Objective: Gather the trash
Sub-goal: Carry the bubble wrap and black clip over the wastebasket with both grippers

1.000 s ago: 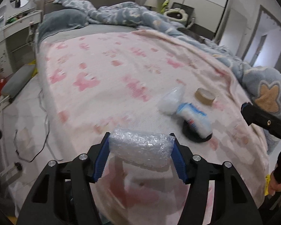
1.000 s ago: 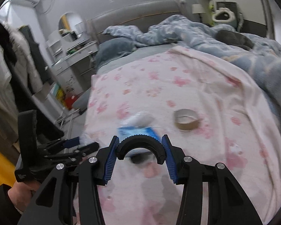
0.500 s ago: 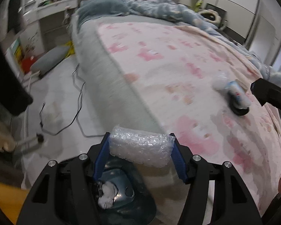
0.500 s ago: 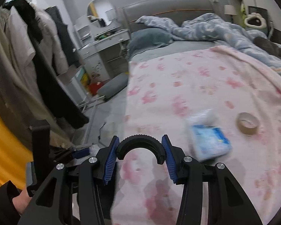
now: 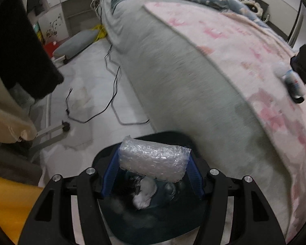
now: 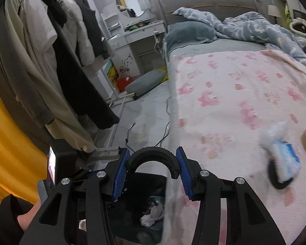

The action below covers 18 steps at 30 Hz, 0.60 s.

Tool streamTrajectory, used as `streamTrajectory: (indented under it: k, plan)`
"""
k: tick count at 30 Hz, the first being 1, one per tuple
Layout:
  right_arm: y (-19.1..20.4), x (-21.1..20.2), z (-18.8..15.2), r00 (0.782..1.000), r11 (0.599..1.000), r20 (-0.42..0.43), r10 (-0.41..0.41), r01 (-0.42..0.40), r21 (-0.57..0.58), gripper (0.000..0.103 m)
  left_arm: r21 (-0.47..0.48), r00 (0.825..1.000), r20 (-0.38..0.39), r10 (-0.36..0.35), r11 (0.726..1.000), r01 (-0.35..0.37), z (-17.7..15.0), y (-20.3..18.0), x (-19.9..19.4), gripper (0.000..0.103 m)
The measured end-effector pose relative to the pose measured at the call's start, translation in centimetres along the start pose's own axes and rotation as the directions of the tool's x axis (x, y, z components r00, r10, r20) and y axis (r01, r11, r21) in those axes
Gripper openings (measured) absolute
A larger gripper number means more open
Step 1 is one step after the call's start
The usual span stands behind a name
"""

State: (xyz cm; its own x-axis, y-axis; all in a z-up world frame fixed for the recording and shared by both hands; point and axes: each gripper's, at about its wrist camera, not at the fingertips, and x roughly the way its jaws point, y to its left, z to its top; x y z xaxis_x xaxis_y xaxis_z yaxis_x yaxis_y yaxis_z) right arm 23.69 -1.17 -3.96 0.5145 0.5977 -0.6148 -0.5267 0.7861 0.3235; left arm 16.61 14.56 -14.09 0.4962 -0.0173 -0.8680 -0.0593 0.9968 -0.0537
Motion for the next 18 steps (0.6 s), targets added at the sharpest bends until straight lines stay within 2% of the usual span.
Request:
streamTrajectory:
  k: [7,15,18]
  plan:
    - [2.5,3.0,-0.4,0.998,0.999,-0.058,0.027,-0.029,-0.037,0.048,0.026,0.993,-0.122,0.003,1.000,0.000,-2.3,1.1,1.9,0.064]
    - [4.2,5.3,-1.1,0.994,0.997,-0.107,0.034,-0.042,-0.071,0.048,0.020,0.960,-0.278,-0.026,0.999,0.032,-4.8,2.0,3.8,0.065]
    - [4.5,6.2,-1.4,0.991,0.996,-0.130,0.031,-0.042,-0.077,0.048,-0.008,0.950,-0.309,-0.040,0.999,0.040,-5.2,2.9,4.0,0.071]
